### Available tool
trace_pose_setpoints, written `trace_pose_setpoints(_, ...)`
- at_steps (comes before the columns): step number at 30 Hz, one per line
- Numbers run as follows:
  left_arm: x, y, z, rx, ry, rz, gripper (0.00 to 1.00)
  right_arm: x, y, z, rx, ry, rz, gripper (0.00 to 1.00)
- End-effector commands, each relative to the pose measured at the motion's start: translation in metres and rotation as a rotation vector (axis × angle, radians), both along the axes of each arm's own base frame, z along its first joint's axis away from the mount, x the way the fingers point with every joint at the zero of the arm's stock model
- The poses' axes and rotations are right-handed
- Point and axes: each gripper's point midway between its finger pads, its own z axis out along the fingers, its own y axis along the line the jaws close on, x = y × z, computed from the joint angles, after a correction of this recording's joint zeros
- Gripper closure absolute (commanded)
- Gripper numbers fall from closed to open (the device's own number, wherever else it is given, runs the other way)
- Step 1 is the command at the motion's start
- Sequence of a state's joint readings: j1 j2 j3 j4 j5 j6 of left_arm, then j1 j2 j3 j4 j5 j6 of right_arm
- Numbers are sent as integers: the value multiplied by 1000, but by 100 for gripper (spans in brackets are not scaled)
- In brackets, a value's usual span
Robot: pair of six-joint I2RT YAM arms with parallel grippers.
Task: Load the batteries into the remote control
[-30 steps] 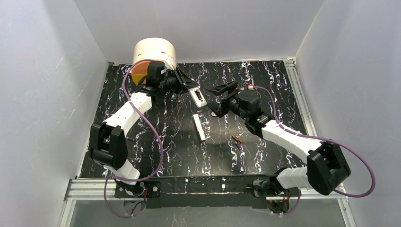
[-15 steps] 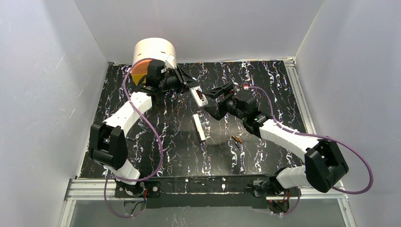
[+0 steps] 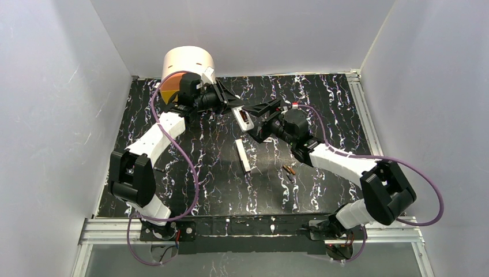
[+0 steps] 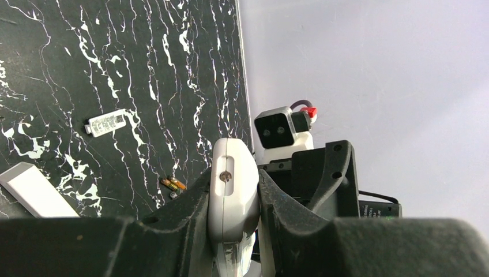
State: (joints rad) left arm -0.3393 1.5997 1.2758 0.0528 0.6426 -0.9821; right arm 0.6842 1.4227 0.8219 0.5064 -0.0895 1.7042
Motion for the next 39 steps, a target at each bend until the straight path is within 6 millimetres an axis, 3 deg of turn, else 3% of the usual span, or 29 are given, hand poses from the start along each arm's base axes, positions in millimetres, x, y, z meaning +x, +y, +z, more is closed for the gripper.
trace_pose_setpoints(1, -9, -1, 12, -18, -49, -46, 100, 1, 9, 30, 88, -59, 16, 1)
trace_pose_setpoints(10, -21, 2, 1, -10, -48, -71, 100, -2, 2, 41, 135, -134, -11, 8)
trace_pose_setpoints(14, -26, 1, 0, -28, -59, -83, 100, -4, 4, 42, 161, -143, 4, 19)
trace_pose_setpoints(18, -28, 1, 1, -45, -81, -83, 100, -7, 5, 47, 183, -175, 17, 23)
trace_pose_setpoints(26, -36, 0, 6, -75, -140, -113, 100, -9, 11, 49, 201, -180, 44, 17)
trace_pose_setpoints(32, -39, 0, 11, -85, -171, -127, 100, -13, 18, 49, 226, -175, 82, 22)
trace_pose_setpoints(39, -41, 1, 13, -87, -193, -134, 100, -13, 20, 45, 222, -160, 89, 21)
